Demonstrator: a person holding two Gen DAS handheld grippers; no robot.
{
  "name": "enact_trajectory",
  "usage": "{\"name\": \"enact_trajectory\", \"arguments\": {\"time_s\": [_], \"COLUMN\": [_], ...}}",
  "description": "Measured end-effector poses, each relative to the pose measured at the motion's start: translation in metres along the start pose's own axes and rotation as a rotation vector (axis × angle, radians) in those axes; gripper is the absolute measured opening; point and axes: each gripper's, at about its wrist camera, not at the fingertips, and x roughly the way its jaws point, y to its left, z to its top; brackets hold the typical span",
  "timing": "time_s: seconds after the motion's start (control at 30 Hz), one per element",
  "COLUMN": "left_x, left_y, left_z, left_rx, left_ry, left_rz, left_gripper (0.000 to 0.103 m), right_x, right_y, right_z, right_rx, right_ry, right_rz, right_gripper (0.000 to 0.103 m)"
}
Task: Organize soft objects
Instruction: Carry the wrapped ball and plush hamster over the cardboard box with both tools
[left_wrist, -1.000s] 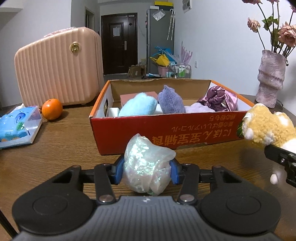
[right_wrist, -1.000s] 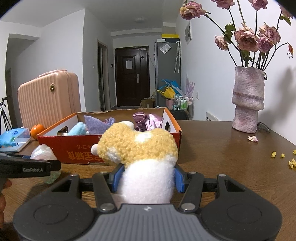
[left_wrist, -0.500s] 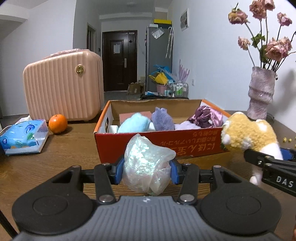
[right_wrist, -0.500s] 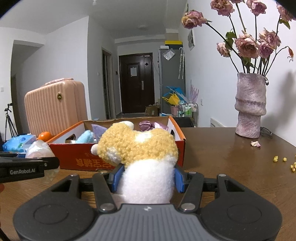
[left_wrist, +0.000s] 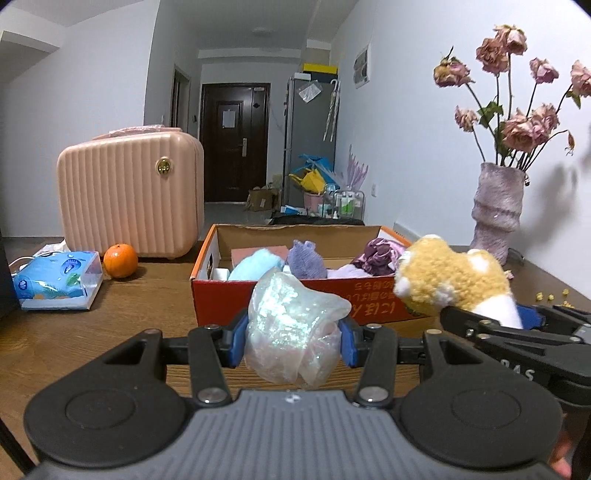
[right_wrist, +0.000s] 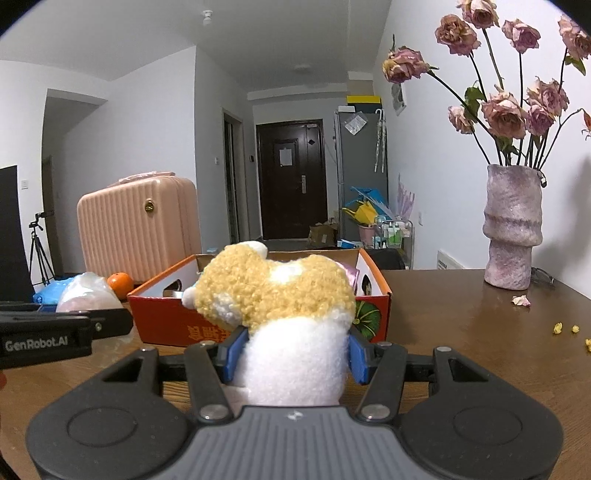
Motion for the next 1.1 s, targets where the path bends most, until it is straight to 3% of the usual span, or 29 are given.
{"name": "enact_trajectory", "arguments": {"time_s": [0.33, 1.1], "left_x": [-0.011, 0.013], "left_y": [-0.002, 0.007], "left_z": [0.006, 0.033], "left_rx": [-0.016, -0.065], "left_ry": [-0.024, -0.066], "left_rz": [-0.005, 0.001], "left_gripper": [0.049, 0.049], "right_x": [-0.002, 0.030], "right_y": [0.002, 0.015], "right_z": [0.007, 0.033], "right_rx": [-0.001, -0.007], "right_ry": [-0.014, -0.073], "right_rz": [-0.006, -0.024], "right_gripper": [0.054, 0.054]}}
